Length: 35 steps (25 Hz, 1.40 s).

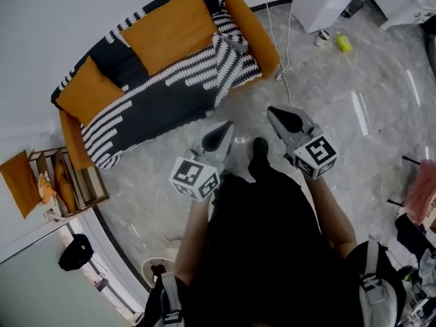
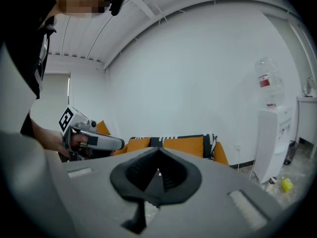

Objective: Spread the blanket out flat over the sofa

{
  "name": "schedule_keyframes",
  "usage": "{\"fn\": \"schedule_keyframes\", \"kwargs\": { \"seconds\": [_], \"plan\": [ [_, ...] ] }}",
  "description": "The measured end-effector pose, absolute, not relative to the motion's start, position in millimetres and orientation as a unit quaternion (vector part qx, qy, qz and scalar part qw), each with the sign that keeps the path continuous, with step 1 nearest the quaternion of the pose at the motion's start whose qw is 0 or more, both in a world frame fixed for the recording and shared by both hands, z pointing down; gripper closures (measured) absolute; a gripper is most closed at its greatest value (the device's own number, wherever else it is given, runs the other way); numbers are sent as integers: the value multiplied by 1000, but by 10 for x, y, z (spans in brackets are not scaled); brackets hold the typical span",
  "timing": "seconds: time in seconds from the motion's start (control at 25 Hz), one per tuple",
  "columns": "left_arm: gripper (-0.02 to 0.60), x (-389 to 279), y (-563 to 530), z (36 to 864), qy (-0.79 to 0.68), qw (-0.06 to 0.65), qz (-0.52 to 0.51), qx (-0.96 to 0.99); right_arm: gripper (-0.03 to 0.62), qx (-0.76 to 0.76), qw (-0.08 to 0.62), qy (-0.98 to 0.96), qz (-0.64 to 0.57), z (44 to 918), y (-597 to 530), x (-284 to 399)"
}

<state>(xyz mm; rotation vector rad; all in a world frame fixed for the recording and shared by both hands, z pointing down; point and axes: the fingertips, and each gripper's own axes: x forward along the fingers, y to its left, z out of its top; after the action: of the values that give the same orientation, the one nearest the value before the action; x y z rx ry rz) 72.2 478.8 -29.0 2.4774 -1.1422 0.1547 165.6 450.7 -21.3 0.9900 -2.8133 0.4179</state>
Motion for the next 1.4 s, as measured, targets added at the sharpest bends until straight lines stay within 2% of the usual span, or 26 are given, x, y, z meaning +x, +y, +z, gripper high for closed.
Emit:
{"fn": "schedule_keyframes", "kwargs": {
  "seconds": [0.48,1.16,1.4],
  "plan": [
    [571,610,4190,39,-417,240,71,874,591,322,105,-927,163,180,3811,1524],
    [571,-222,2426,167,-321,243,73,912,591,372,169,-900,154,385,2314,570],
    [571,-369,2087,370,-298,249,91,917,591,377,205,-888,166,733,1994,451]
  ]
}}
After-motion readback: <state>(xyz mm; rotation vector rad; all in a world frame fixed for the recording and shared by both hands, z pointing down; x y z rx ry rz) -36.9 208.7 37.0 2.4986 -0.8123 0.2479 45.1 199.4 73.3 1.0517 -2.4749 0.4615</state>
